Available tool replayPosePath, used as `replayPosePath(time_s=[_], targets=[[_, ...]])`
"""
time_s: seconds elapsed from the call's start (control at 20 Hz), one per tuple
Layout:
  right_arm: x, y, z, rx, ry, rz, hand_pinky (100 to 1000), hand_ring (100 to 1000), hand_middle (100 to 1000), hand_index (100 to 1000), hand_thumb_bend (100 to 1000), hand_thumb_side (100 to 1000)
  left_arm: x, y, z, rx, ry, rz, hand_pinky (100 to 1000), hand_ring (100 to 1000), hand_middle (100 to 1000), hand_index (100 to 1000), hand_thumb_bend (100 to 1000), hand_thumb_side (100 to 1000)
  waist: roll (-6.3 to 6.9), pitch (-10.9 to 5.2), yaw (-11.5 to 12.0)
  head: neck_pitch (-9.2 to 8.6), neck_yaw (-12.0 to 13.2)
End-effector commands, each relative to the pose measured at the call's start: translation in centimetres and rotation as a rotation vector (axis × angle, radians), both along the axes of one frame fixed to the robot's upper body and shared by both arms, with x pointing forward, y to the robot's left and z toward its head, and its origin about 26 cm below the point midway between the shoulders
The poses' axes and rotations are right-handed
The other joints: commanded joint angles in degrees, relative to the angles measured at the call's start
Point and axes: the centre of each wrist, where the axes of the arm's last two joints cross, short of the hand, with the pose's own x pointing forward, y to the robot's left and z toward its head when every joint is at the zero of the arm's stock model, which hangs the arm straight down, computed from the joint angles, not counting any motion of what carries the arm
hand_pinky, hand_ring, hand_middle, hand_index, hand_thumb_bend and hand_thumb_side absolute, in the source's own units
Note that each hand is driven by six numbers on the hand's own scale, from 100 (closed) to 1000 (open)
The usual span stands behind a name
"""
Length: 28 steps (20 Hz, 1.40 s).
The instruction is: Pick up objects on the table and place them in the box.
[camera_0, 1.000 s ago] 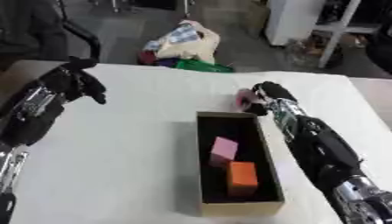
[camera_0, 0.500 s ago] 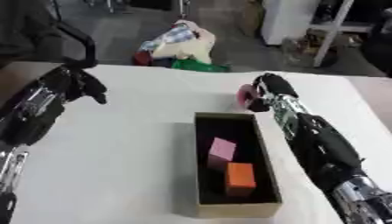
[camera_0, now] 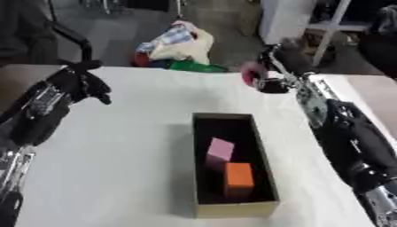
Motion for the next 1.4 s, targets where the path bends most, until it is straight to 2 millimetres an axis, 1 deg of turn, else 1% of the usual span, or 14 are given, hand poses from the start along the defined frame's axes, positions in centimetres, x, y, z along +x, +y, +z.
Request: replayPosePath(time_s=[0.05, 0.25, 0.4, 0.45, 0.6, 0.7, 0.75, 0.8, 0.85, 0.9, 0.95, 1.15, 1.3, 1.4], targets=[[-1.1, -0.4, 3.1, -0.047, -0.049, 0.119, 746, 626, 385, 551, 100, 259, 0.0, 0.7, 1.0, 0.008, -0.031, 0.021, 734, 599, 610, 927, 148, 964, 0.44, -1.26, -0.21, 0.28, 0.55], [-2.1, 0.4, 2.6, -0.067, 0.023, 0.232, 747, 630, 394, 564, 100, 319, 0.0, 0.8, 1.0, 0.005, -0.031, 0.024, 735, 600, 611, 927, 147, 963, 0.66, -1.48, -0.71, 0.69, 1.16], [-2.4, 0.8, 1.1, -0.069, 0.110, 0.281, 747, 632, 404, 577, 100, 359, -0.1, 0.9, 0.9, 0.006, -0.029, 0.025, 735, 601, 611, 927, 147, 964, 0.83, -1.57, -1.10, 0.91, 1.55], [-2.5, 1.0, 0.6, -0.071, 0.138, 0.295, 749, 637, 413, 587, 100, 387, -0.1, 0.9, 0.8, 0.006, -0.029, 0.025, 735, 602, 612, 927, 147, 964, 0.87, -1.58, -1.21, 1.01, 1.69], [-2.7, 1.7, -1.0, -0.083, 0.213, 0.331, 756, 650, 441, 616, 100, 412, -0.1, 0.9, 0.7, 0.005, -0.026, 0.025, 737, 604, 612, 927, 147, 964, 0.97, -1.63, -1.65, 1.12, 1.89], [-2.8, 2.1, -1.8, -0.095, 0.246, 0.341, 764, 677, 476, 653, 100, 437, -0.1, 0.9, 0.7, 0.006, -0.026, 0.024, 738, 603, 612, 927, 147, 965, 1.02, -1.61, -1.88, 1.18, 1.94], [-2.9, 2.2, -2.1, -0.108, 0.252, 0.340, 780, 711, 536, 708, 100, 434, -0.1, 1.0, 0.7, 0.007, -0.025, 0.025, 738, 603, 612, 927, 147, 966, 1.06, -1.57, -1.99, 1.18, 1.92], [-3.0, 2.3, -2.4, -0.123, 0.253, 0.336, 788, 731, 590, 756, 100, 459, -0.1, 1.0, 0.6, 0.008, -0.024, 0.025, 738, 603, 612, 927, 147, 967, 1.09, -1.54, -2.08, 1.18, 1.92], [-3.2, 2.4, -2.6, -0.135, 0.253, 0.330, 791, 743, 626, 793, 100, 458, -0.1, 1.0, 0.6, 0.009, -0.023, 0.026, 738, 603, 612, 927, 145, 966, 1.13, -1.50, -2.18, 1.15, 1.96], [-3.3, 2.4, -2.8, -0.146, 0.250, 0.324, 794, 747, 642, 806, 100, 471, -0.1, 1.0, 0.5, 0.010, -0.023, 0.027, 738, 603, 612, 927, 147, 968, 1.15, -1.49, -2.26, 1.13, 1.95], [-3.4, 2.3, -2.9, -0.156, 0.245, 0.318, 802, 761, 697, 847, 100, 475, -0.1, 1.1, 0.5, 0.011, -0.022, 0.028, 738, 603, 612, 927, 147, 968, 1.15, -1.49, -2.36, 1.14, 1.94], [-3.8, 1.9, -2.8, -0.175, 0.212, 0.298, 820, 796, 812, 926, 100, 544, -0.2, 1.2, 0.3, 0.012, -0.018, 0.034, 739, 603, 613, 927, 147, 968, 1.20, -1.58, -2.75, 1.19, 2.10], [-4.2, 1.4, -2.2, -0.165, 0.179, 0.288, 825, 802, 844, 946, 100, 573, -0.2, 1.5, 0.2, 0.011, -0.016, 0.040, 743, 605, 613, 927, 146, 966, 1.22, -1.74, -2.99, 1.35, 2.35], [-4.7, 1.0, -1.7, -0.133, 0.141, 0.284, 819, 793, 830, 945, 100, 537, -0.3, 1.7, 0.1, 0.010, -0.017, 0.048, 746, 606, 614, 927, 145, 964, 1.21, -1.84, -3.10, 1.39, 2.76]])
